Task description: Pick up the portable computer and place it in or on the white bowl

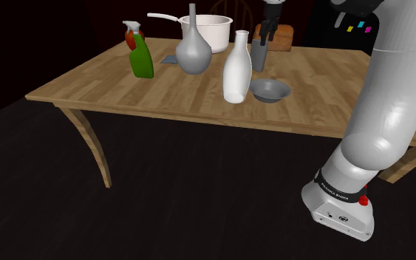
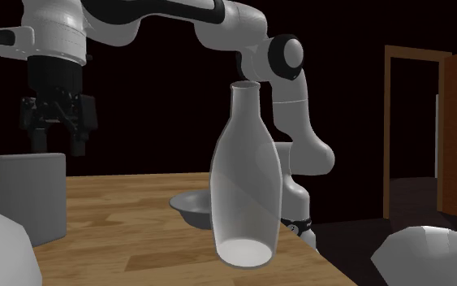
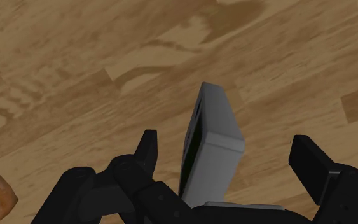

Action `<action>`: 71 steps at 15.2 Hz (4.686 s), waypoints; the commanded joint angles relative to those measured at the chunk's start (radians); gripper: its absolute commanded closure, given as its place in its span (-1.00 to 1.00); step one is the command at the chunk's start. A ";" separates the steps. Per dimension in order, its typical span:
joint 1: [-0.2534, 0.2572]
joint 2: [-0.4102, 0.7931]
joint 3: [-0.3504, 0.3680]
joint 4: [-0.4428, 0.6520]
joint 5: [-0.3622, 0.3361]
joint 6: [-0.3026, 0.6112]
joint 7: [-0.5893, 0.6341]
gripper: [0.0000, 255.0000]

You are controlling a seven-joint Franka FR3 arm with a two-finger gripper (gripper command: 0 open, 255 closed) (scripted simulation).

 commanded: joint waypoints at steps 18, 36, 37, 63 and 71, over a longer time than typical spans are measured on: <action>0.001 -0.005 -0.001 -0.027 -0.002 0.023 -0.003 1.00; -0.042 0.049 -0.008 0.287 0.026 -0.243 -0.016 1.00; -0.047 0.055 -0.008 0.310 0.030 -0.260 -0.017 1.00; 0.149 -0.801 0.288 -0.346 -0.278 -0.408 0.443 1.00; 0.144 -0.880 0.312 -0.480 -0.280 -0.356 0.478 1.00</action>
